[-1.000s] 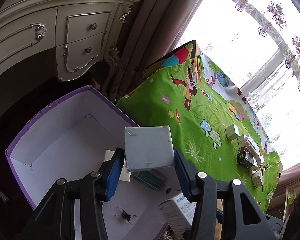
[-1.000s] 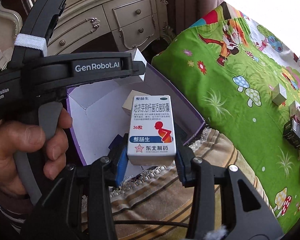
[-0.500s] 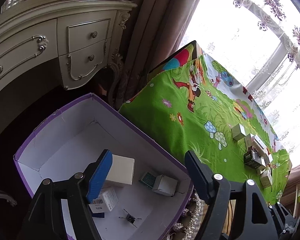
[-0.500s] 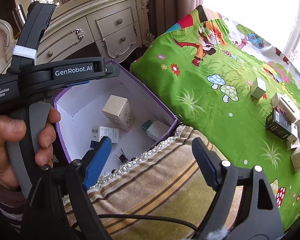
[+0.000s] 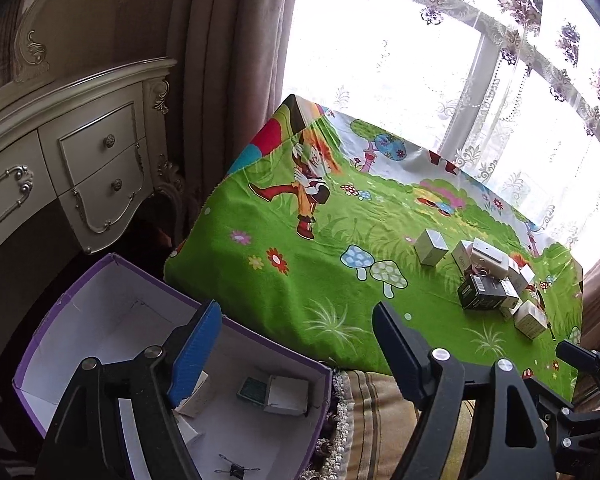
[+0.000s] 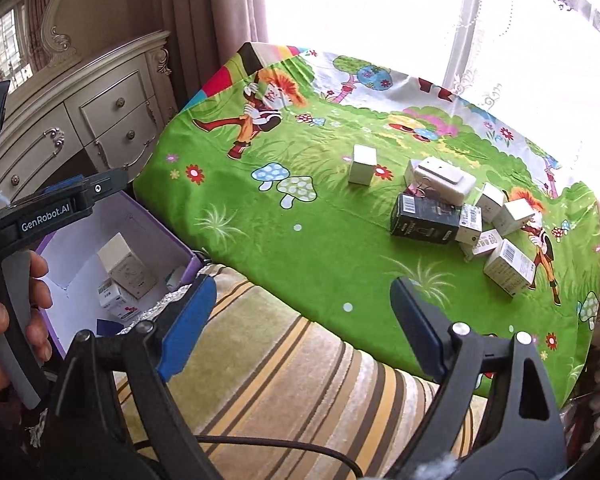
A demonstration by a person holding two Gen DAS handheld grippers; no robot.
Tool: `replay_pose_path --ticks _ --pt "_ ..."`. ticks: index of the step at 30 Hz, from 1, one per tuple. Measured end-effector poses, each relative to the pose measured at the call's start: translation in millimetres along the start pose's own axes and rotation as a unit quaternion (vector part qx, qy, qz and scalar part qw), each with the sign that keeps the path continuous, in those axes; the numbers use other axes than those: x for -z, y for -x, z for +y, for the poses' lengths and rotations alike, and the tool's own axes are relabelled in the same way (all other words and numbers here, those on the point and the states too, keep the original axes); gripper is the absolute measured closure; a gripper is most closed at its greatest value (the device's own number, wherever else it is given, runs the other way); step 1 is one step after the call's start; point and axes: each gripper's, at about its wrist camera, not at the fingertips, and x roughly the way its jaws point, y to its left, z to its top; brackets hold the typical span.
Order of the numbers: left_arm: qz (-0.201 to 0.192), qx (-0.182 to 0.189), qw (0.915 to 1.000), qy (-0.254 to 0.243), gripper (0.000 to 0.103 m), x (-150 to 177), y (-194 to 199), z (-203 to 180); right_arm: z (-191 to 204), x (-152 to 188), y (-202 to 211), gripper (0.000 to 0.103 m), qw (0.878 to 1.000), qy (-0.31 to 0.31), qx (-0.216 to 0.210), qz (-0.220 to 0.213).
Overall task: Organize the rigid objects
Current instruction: 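Move both open grippers back over the boxes on the bed, then grasp the white barcode box with the right gripper while the left grasps a small grey box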
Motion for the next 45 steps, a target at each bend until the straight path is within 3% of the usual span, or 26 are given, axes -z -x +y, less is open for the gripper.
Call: replay_pose_path --ticks 5,9,16,25,29,45 --pt "0.018 0.027 0.9993 -0.019 0.024 -6 -18 -31 -44 4 7 0.013 0.998 -0.038 0.033 -0.03" --pt "0.023 0.04 0.9983 -0.035 0.024 -10 -29 -55 -89 6 7 0.013 0.994 -0.106 -0.002 -0.035" --pt "0.036 0.053 0.9968 -0.049 0.024 -24 -55 -91 -154 12 -6 0.013 0.984 -0.164 0.076 -0.009" --pt "0.044 0.072 0.9941 -0.068 0.024 -41 -84 -130 -223 24 -29 0.013 0.957 -0.264 0.117 0.013" --pt "0.054 0.077 0.9932 -0.069 0.024 -47 -99 -141 -239 25 -46 0.013 0.95 -0.283 0.128 0.025" --pt "0.094 0.062 0.9905 -0.079 0.024 -61 -177 -179 -255 17 -105 0.008 0.943 -0.283 0.168 0.047"
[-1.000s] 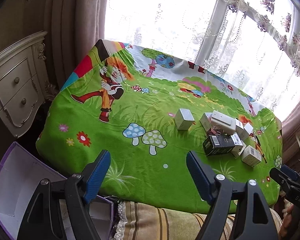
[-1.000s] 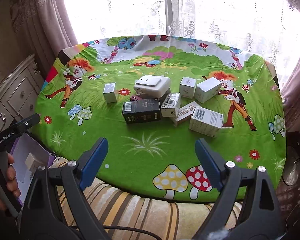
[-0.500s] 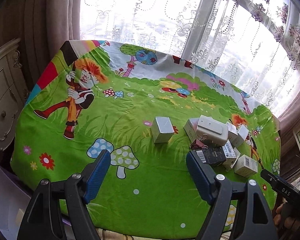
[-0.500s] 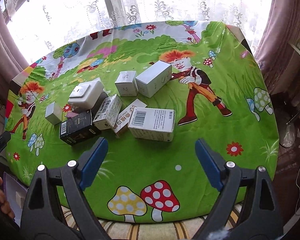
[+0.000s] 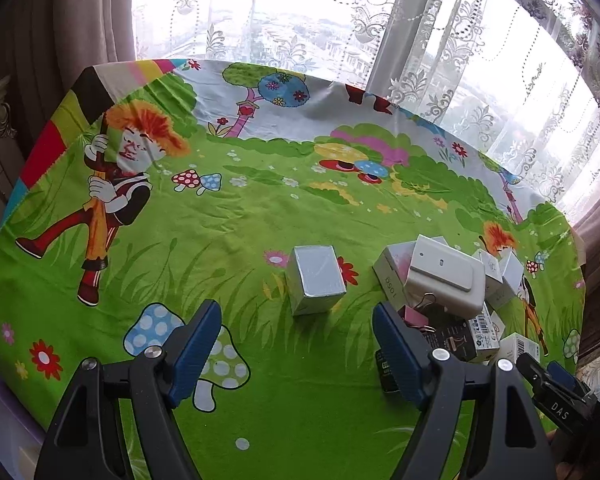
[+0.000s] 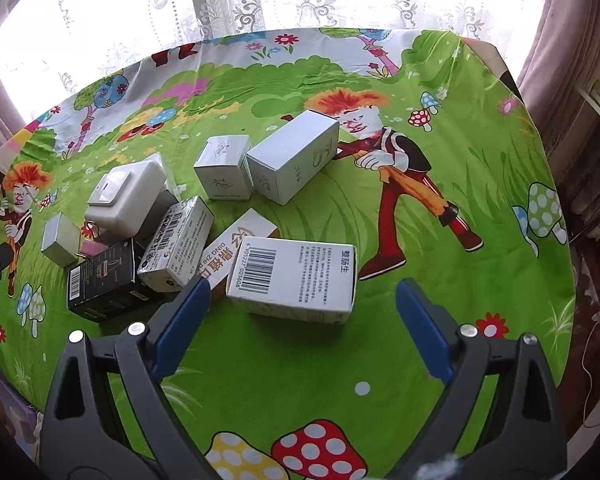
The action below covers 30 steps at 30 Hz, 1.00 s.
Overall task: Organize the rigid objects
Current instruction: 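Grasp the white barcode box with the right gripper while the left grasps a small grey box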
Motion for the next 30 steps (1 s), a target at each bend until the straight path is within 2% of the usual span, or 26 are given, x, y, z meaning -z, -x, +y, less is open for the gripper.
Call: replay_pose_path --ticks 3,9,12,14,16,19,22,24,30 --pt "0.008 0.0 1.0 0.0 0.024 -6 -14 -6 0 -1 -6 0.008 1.0 0.002 0.006 0.0" --pt "0.03 -0.022 0.9992 -0.012 0.025 -13 -47 -19 -2 -4 -16 0.008 1.0 0.004 0.007 0.002" --pt "0.039 -0.033 0.9986 -0.014 0.029 -15 -61 -20 -3 -6 -20 0.008 1.0 0.003 0.006 0.004" --pt "0.044 -0.036 0.9983 -0.015 0.037 -15 -67 -21 -4 -7 -23 0.008 1.0 0.001 0.004 0.007" --pt "0.049 -0.038 0.9979 -0.019 0.053 -15 -71 -21 -4 -8 -27 0.008 1.0 -0.001 0.004 0.011" --pt "0.055 -0.035 0.9977 -0.016 0.067 -13 -76 -19 -4 -7 -31 0.008 1.0 -0.001 0.008 0.017" --pt "0.052 -0.032 0.998 -0.013 0.067 -12 -74 -18 -5 -7 -32 0.011 1.0 -0.004 0.007 0.016" --pt "0.05 -0.029 0.9983 -0.011 0.068 -11 -71 -17 -6 -7 -32 0.028 1.0 -0.005 0.005 0.017" --pt "0.044 -0.023 0.9988 -0.006 0.068 -7 -56 -13 -4 -5 -25 0.028 1.0 0.003 0.001 0.012"
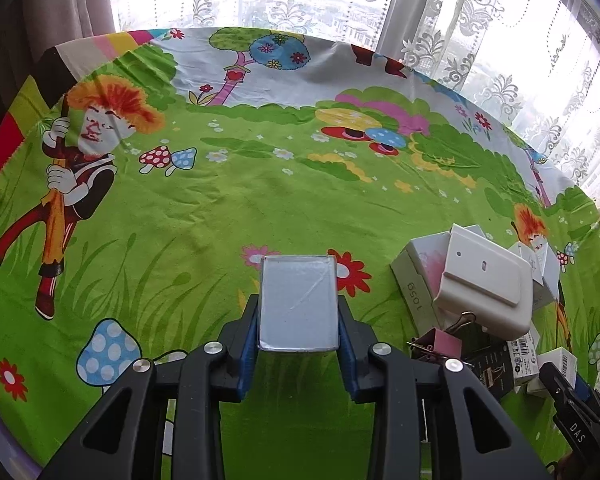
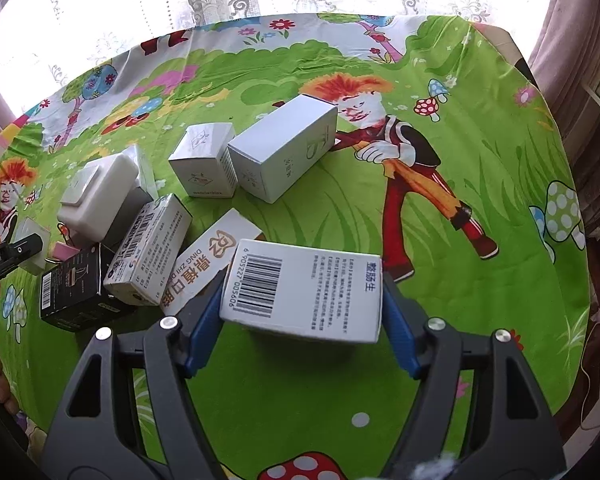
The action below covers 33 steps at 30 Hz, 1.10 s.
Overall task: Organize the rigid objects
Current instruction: 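Grasp the white barcode box with the right gripper while the left grasps a small grey box, then carry both boxes to the purple box and open both grippers to release them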
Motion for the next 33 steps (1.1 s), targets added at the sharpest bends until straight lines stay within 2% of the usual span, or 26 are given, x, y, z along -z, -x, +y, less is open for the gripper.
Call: replay_pose_path --ticks 13,33 --pt "-0.02 0.021 0.9994 0.019 0.068 23 53 16 5 12 44 0.029 0.999 0.011 -0.029 -0.024" --pt "-0.037 0.049 0.9971 0.045 0.068 88 124 47 52 50 121 0.029 0.993 0.067 -0.087 -0.05"
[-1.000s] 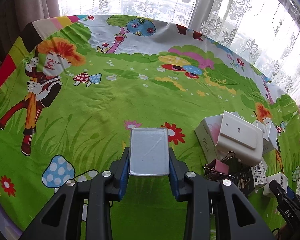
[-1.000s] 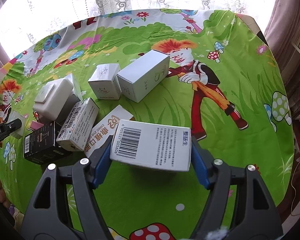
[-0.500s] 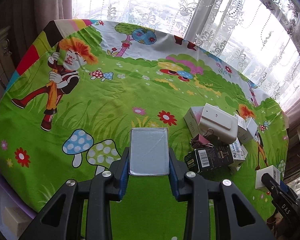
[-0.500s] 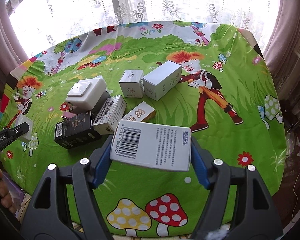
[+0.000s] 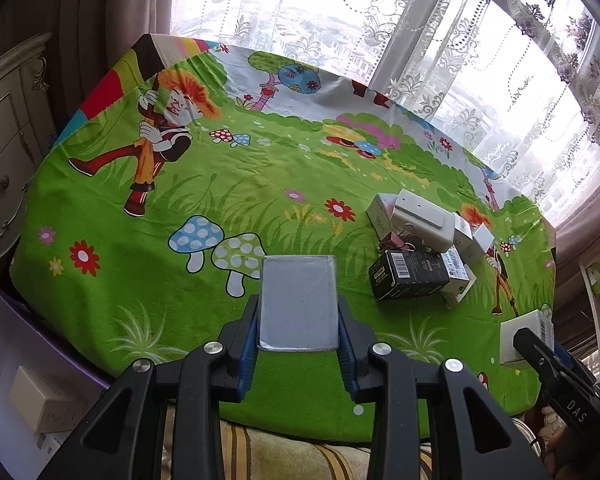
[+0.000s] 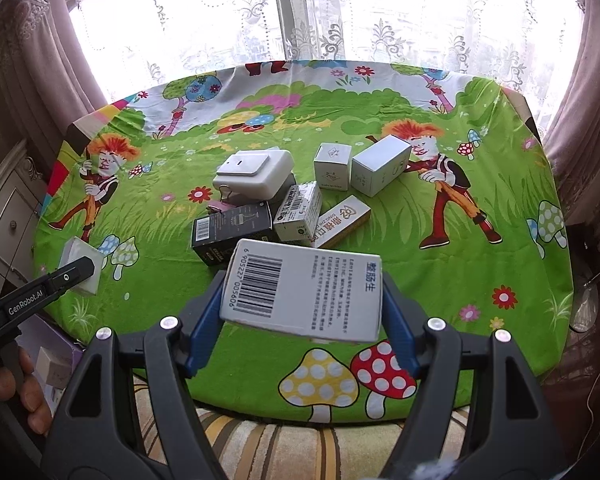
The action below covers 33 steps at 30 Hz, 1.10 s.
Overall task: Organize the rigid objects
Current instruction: 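Carry both boxes to the purple box and open both grippers to release them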
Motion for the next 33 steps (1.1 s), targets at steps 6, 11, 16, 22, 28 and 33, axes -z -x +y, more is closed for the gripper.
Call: replay_pose_path --ticks 6,11,16,22,28,33 --pt "-0.01 0.001 0.9999 0.009 0.068 12 21 13 21 9 20 0.029 1.0 0.02 -0.017 -0.007" --pt "-0.023 -0.002 0.9996 0.019 0.068 18 41 30 40 16 35 0.029 0.999 0.039 -0.034 -0.01" --pt "-0.035 -0.009 0.999 0.028 0.068 25 61 49 63 23 49 0.029 0.997 0.061 -0.054 -0.014" --pt "-0.047 -0.025 0.9976 0.044 0.068 36 82 77 89 33 63 0.029 0.993 0.081 -0.082 -0.012" --pt "-0.06 -0.045 0.995 0.066 0.068 48 106 113 119 47 78 0.029 0.988 0.111 -0.107 -0.009" --pt "-0.072 -0.064 0.9916 0.086 0.068 58 128 149 150 61 83 0.029 0.979 0.147 -0.142 0.004"
